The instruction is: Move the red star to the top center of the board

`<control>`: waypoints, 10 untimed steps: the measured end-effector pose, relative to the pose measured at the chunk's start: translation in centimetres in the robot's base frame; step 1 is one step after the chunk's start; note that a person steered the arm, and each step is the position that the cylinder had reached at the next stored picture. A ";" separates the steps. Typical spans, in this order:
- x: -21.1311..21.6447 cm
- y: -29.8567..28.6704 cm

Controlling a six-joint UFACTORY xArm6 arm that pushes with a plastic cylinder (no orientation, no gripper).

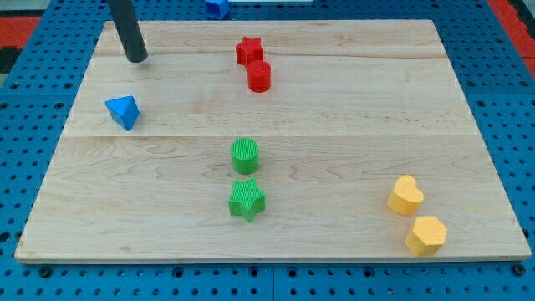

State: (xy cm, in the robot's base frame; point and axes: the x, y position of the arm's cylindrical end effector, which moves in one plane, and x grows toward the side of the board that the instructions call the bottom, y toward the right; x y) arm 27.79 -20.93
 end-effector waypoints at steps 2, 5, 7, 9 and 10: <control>-0.1 0.1; 0.1 0.3; 4.7 7.1; 1.9 15.6; 0.0 16.4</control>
State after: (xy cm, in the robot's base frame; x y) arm 27.83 -4.55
